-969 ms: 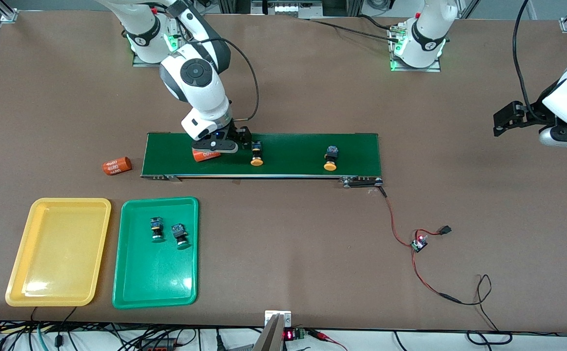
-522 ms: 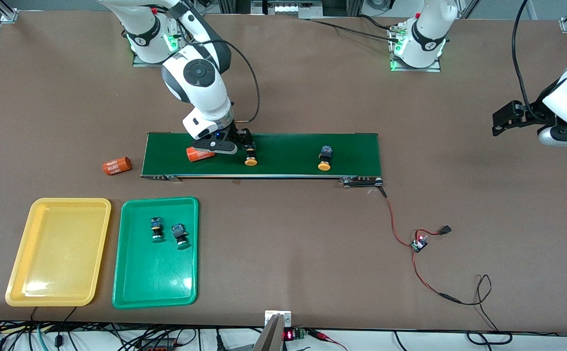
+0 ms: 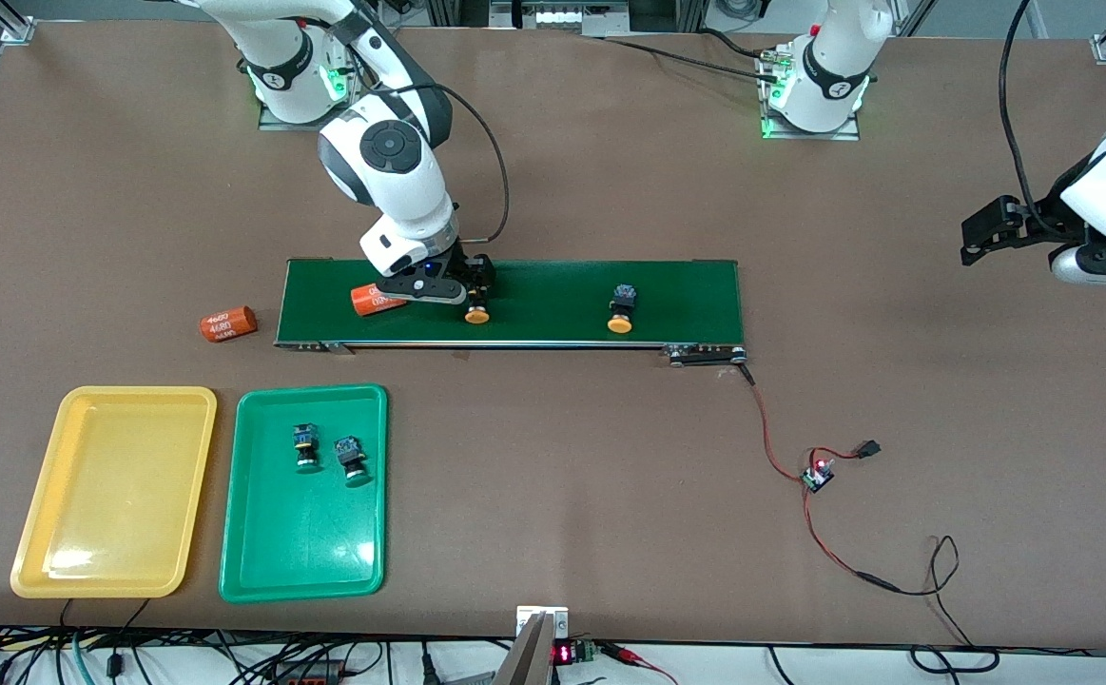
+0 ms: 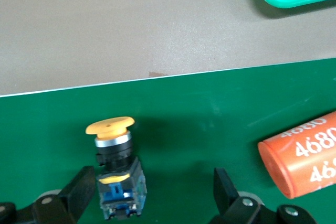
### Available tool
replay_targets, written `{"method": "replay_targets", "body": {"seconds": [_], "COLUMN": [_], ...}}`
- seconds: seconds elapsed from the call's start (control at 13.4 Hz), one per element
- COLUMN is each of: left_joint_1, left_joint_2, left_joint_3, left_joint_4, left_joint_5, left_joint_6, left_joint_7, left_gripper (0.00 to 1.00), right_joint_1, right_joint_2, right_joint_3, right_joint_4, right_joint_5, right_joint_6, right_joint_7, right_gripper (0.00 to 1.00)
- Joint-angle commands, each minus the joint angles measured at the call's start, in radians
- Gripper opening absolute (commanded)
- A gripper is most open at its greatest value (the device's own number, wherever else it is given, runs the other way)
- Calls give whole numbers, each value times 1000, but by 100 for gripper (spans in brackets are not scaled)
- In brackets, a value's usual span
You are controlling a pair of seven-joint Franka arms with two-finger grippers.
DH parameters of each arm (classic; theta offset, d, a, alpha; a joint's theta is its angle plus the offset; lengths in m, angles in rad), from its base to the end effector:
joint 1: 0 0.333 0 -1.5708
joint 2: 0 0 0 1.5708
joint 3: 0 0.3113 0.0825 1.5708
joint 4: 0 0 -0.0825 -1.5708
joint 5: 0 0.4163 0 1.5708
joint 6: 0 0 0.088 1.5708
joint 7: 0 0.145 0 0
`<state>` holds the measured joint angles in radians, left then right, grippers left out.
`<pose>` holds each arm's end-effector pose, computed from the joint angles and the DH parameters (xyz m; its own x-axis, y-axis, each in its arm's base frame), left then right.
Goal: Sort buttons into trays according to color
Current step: 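Grasp the yellow button on the belt with the right gripper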
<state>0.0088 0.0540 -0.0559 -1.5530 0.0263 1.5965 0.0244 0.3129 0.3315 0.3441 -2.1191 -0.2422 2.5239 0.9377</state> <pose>0.6042 -0.0240 0.5609 0.9973 -0.0721 -0.0110 -0.0723 -0.9971 -0.0230 0.4822 0.3726 0.2058 0.9888 -0.1141 0.0965 -0.1097 -0.9927 -0.0493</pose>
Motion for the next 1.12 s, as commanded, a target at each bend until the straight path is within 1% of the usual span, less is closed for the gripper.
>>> {"method": "replay_targets", "body": {"seconds": [0.0,0.07,0.37,0.45,0.52,0.6,0.75,0.82,0.89,1.04], "left_joint_1": [10,11,3,0,0,0,0,0,2,8], "left_joint_2": [3,3,1,1,1,3,3,3,3,3], "left_joint_3": [-9,-9,-10,-18,-30,-33,-33,-33,-33,-33], "left_joint_4": [21,22,22,22,22,27,33,33,34,34], "left_joint_5": [-17,-17,-17,-17,-17,-17,-17,-17,-17,-17], "left_joint_6": [-17,-18,-23,-23,-21,-21,-23,-23,-24,-24], "left_joint_7": [11,11,11,11,9,9,12,11,11,12], "left_gripper": [100,100,100,100,100,100,100,100,100,100], "right_joint_1": [-8,-5,-14,-15,-17,-17,-18,-21,-23,-29], "right_joint_2": [7,15,52,58,60,64,64,64,63,60], "right_joint_3": [7,7,7,7,7,7,6,7,6,6], "right_joint_4": [10,10,8,8,8,8,8,8,8,10], "right_joint_5": [-25,-28,-91,-106,-117,-132,-160,-160,-160,-160], "right_joint_6": [7,12,30,33,39,41,39,38,36,35], "right_joint_7": [17,13,13,13,12,10,1,3,3,-5], "right_gripper": [100,100,99,94,87,70,26,10,0,0]}}
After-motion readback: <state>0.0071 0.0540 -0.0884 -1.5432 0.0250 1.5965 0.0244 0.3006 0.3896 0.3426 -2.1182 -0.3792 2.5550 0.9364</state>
